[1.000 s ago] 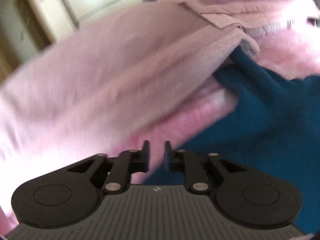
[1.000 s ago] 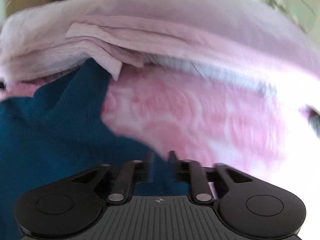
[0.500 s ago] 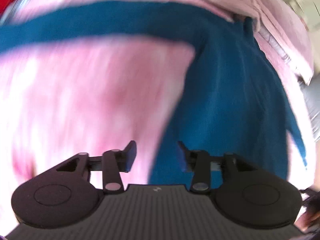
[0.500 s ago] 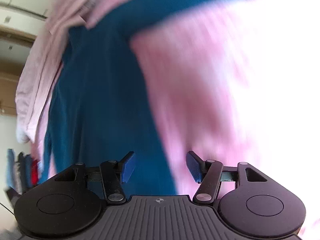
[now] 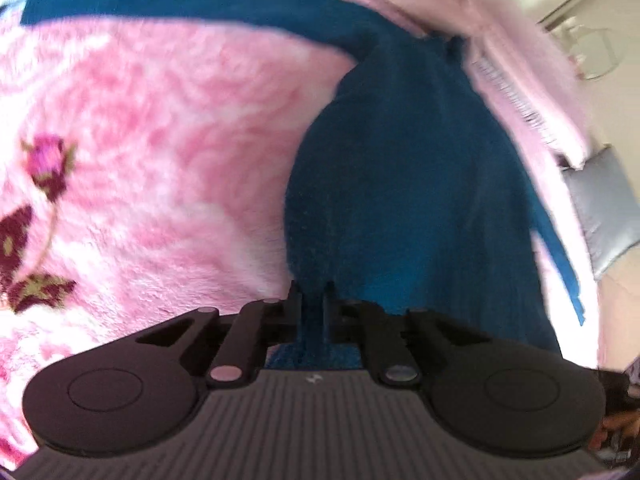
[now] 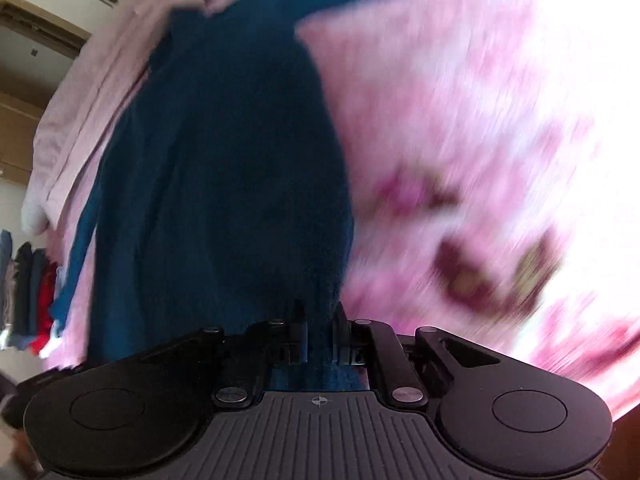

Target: Fold clothes

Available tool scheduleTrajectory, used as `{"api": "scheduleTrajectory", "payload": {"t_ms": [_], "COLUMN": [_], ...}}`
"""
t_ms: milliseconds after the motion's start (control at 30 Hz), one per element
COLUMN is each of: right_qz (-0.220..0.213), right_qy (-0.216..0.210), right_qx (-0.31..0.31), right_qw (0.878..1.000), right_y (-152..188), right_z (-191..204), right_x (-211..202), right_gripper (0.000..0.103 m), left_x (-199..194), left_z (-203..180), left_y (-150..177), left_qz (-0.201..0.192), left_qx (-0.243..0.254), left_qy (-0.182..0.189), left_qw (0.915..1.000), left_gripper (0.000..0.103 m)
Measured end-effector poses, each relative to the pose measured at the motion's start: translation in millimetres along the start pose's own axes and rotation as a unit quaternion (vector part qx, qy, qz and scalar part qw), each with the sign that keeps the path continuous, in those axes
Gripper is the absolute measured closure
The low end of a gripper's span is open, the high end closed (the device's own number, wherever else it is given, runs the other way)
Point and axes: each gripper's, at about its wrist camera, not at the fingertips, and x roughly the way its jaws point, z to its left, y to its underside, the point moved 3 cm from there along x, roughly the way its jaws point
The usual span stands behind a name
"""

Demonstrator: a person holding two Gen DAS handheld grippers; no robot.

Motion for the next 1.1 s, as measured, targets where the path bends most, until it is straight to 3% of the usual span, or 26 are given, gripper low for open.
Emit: {"api": "scheduleTrajectory", "payload": {"t_ms": [133,267,333,367,400,500,533,600,700,767,800,933,1033,1100], "right_qz": [-0.031,0.020,0.007,0.006,-0.007,-0.090,-0.114,-0.134,-0.118,-0.076,-0.077,-0.061,-0.126,-0.191], "right_qy": [0.021,0.075,0.091,0.107,0.126,0.157,0.164,0.149,0.123,0.130,0.123,0.093,0.071,0.048], "right_qx": [-0.015,-0.013,-0.026,-0.025,-0.029,-0.080,-0.096,-0.125,-0.129,-0.115,-0.113,-0.056,0.063,0.149], "right_qw": [0.999,0.997,0.996,0.994,0.992,0.980,0.975,0.972,0.977,0.982,0.983,0.992,0.987,0.969], "right_y": [-20.8,3.0,0.3,-3.5,-7.9,-28.9,-35.5,-44.5,-35.5,-17.0,-9.0,-0.6,-42.8,-77.4], "right_z": [-5.7,-16.8,-7.2,-2.7,1.8,26.1,33.9,45.4,43.6,34.3,29.3,-5.5,-58.3,-100.9], "right_x": [-23.8,2.9,1.4,-2.0,-6.4,-23.6,-27.3,-18.3,8.9,27.1,24.2,-4.8,-39.4,-56.1], "right_gripper": [0.095,0.092,0.081,0.066,0.061,0.061,0.061,0.061,0.061,0.061,0.061,0.061,0.061,0.061], "left_x": [5.3,16.9,8.9,2.6,-4.6,-13.3,-6.3,13.5,43.2,62.8,62.9,53.3,51.8,54.9], "left_z": [-5.3,-6.9,-13.8,-16.6,-19.2,-31.4,-37.6,-49.7,-67.8,-79.9,-83.7,-86.7,-89.2,-93.9], "left_y": [28.2,40.2,32.2,26.4,19.8,-5.3,-5.8,-0.8,6.7,11.8,17.3,24.0,12.0,-1.0], "left_qz": [0.026,0.032,0.030,0.021,0.009,-0.031,-0.027,-0.006,0.025,0.046,0.044,0.077,0.080,0.065], "left_qx": [0.018,0.028,0.050,0.060,0.070,0.105,0.117,0.139,0.171,0.193,0.198,0.146,0.102,0.069], "left_qy": [-0.023,-0.066,-0.084,-0.094,-0.104,-0.107,-0.105,-0.098,-0.089,-0.082,-0.087,-0.095,-0.101,-0.099], "left_qw": [0.9992,0.9969,0.9947,0.9935,0.9921,0.9881,0.9872,0.9854,0.9809,0.9767,0.9753,0.9818,0.9864,0.9906], "left_gripper": [0.098,0.088,0.085,0.089,0.089,0.088,0.088,0.088,0.088,0.088,0.088,0.088,0.088,0.088]}}
